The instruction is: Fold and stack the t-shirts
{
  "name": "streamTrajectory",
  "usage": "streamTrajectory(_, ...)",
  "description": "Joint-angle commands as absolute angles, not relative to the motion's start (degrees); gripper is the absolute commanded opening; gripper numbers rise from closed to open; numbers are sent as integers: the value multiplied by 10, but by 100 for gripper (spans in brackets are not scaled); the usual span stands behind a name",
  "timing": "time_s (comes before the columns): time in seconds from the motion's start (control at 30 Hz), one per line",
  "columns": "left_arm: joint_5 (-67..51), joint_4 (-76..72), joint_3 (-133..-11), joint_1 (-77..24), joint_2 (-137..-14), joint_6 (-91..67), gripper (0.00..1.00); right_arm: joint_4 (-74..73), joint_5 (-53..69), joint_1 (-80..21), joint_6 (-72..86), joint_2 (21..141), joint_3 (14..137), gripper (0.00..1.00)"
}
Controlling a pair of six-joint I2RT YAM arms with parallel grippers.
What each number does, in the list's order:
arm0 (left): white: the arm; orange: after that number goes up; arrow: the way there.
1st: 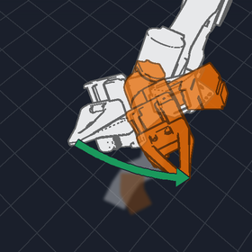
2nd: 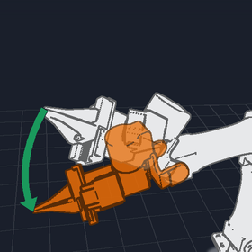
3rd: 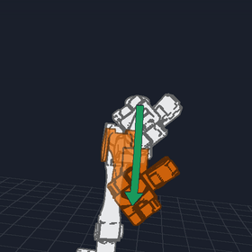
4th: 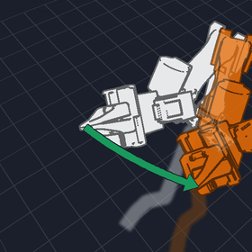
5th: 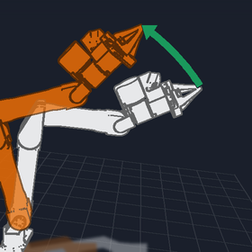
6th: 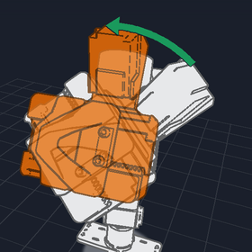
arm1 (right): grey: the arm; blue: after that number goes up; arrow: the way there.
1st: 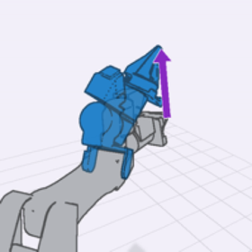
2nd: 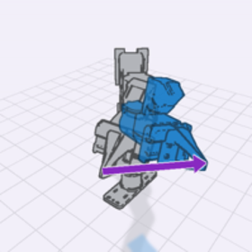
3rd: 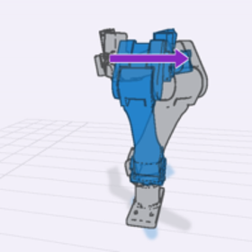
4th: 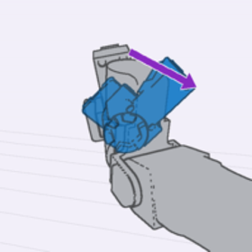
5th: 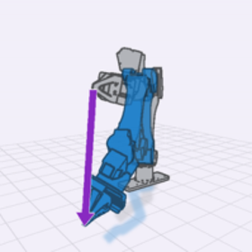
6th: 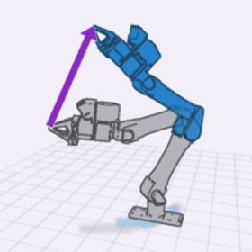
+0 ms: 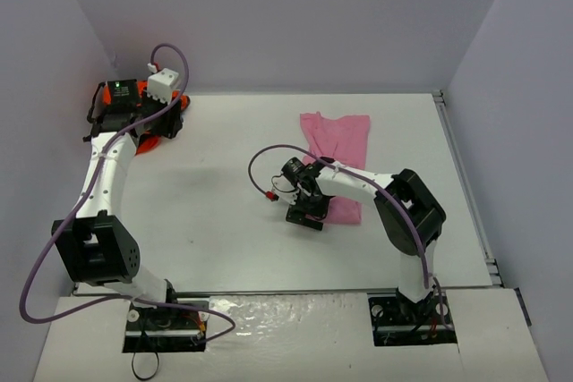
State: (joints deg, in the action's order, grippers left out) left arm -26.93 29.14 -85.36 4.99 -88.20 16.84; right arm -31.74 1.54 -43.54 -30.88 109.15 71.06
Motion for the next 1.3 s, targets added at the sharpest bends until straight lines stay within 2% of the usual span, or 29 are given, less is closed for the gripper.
streamTrajectory(0.0,-277,251,-860,54,-848,175,43,-300,-5,-442,-288,1124,671,57)
streamTrajectory(0.07,-276,248,-855,54,-846,176,43,-290,-22,-442,-283,1145,667,13)
streamTrajectory(0.1,-276,248,-853,54,-844,177,43,-286,-26,-442,-281,1152,664,0)
streamTrajectory(0.33,-280,246,-840,54,-829,183,43,-280,-7,-466,-290,1109,650,0)
streamTrajectory(0.43,-280,247,-838,54,-823,183,43,-287,41,-485,-305,1069,645,0)
streamTrajectory(0.6,-282,253,-835,54,-809,188,43,-398,184,-509,-321,1005,691,0)
streamTrajectory(0.83,-290,259,-836,54,-803,188,43,-479,279,-537,-325,961,750,0)
streamTrajectory(0.9,-291,261,-837,54,-803,189,43,-490,253,-539,-329,961,768,0)
streamTrajectory(1.0,-292,268,-844,54,-806,191,43,-479,108,-537,-322,969,824,0)
streamTrajectory(1.1,-294,271,-849,54,-808,191,43,-479,15,-507,-346,1006,886,0)
streamTrajectory(1.27,-294,274,-848,54,-809,194,43,-491,-42,-440,-399,1071,974,0)
